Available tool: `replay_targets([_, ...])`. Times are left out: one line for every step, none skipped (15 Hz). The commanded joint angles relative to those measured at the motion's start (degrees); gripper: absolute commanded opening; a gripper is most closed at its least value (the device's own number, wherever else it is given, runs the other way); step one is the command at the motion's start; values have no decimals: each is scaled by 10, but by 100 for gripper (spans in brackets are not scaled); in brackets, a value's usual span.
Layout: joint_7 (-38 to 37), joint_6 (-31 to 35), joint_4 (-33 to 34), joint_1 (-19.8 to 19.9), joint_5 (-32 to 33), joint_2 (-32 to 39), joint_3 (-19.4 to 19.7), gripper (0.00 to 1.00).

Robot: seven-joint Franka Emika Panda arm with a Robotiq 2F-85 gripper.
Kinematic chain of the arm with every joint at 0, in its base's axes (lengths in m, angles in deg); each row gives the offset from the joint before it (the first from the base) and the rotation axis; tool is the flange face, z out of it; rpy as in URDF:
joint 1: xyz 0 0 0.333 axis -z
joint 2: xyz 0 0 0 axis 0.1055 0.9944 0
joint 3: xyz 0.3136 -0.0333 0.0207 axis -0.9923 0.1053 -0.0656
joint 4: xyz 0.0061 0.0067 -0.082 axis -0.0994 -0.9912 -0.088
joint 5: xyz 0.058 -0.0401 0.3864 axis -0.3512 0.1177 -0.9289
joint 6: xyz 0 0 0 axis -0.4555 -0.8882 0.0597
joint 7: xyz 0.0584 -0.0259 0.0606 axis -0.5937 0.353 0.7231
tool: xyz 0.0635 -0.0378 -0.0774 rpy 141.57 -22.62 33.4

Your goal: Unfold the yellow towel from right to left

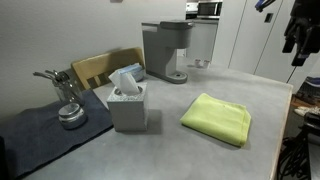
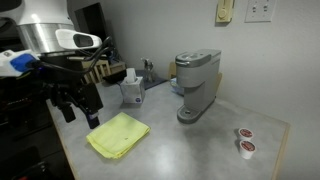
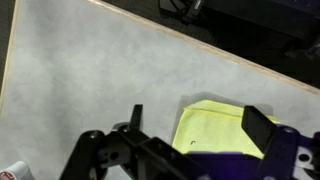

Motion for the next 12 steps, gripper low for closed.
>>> replay_targets([-18,5,14,19,-1,3,-11,100])
replay_targets([-25,12,22,22,-2,13,-7,100])
replay_targets([-28,23,30,24,-3,28,-2,100])
replay_targets([-32,37,39,29,0,47,2,100])
replay_targets([-29,50,46,32,2,64,7,100])
replay_targets([-25,68,53,37,7,83,11,100])
replay_targets([-18,88,59,41,9,104,17,100])
replay_targets([-5,104,65,42,4,124,24,100])
replay_targets([17,116,74,39,-4,149,33,100])
replay_targets([46,125,82,33,-18,172,43,100])
replay_targets([91,127,91,22,-43,196,55,100])
replay_targets([133,131,97,15,-68,216,63,100])
